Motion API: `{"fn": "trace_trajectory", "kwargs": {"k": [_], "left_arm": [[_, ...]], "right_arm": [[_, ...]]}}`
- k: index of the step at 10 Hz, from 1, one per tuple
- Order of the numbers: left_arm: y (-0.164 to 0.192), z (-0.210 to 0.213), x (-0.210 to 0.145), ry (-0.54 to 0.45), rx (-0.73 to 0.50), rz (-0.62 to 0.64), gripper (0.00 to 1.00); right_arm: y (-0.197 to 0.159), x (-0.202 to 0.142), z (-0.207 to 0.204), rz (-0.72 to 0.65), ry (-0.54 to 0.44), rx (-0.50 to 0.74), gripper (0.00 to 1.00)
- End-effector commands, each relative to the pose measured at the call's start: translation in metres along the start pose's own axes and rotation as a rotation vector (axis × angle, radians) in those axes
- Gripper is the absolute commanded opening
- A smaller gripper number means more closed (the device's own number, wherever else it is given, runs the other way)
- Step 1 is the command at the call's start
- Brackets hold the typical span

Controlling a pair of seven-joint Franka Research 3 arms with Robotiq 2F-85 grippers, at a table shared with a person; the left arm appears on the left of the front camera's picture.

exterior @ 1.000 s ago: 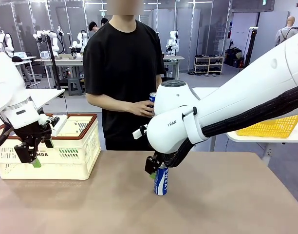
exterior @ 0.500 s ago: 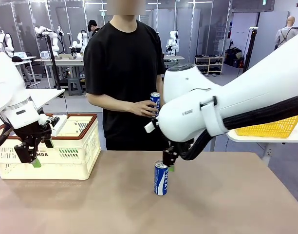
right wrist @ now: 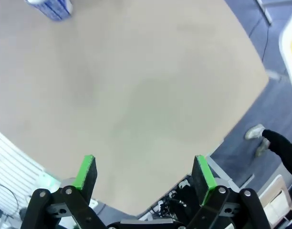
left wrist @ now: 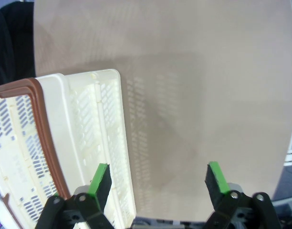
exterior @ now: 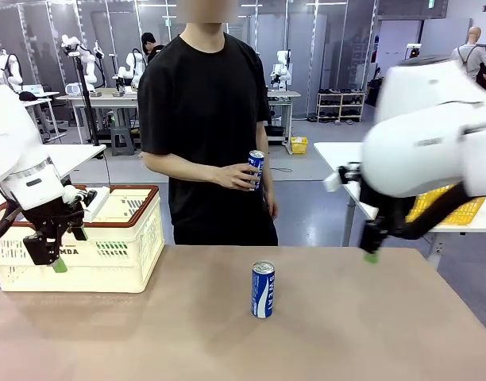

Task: Place the drinks into the Shopping basket.
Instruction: Pick up one drink and place it into the Shopping basket.

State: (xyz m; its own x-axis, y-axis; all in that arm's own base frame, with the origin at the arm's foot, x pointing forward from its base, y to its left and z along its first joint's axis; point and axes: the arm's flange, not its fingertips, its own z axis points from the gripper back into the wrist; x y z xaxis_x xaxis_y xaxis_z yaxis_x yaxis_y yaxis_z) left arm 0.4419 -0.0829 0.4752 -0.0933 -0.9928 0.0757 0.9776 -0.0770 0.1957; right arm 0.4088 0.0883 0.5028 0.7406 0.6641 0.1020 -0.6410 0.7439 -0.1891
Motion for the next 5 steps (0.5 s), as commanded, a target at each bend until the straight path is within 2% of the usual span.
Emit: {"fn": "trace_trajectory", "kwargs": {"k": [1, 5], "left_arm": [[0.001, 0.001, 0.001, 0.011, 0.004, 0.002, 1.00], [0.001, 0.001, 0.001, 0.011, 0.004, 0.002, 1.00]], "right_arm": [[-0.019, -0.039, -0.004, -0.037, -0.027, 0.052, 1.00], [-0.035, -0.067, -0.011, -0.130, -0.079, 0.085, 1.00]]}}
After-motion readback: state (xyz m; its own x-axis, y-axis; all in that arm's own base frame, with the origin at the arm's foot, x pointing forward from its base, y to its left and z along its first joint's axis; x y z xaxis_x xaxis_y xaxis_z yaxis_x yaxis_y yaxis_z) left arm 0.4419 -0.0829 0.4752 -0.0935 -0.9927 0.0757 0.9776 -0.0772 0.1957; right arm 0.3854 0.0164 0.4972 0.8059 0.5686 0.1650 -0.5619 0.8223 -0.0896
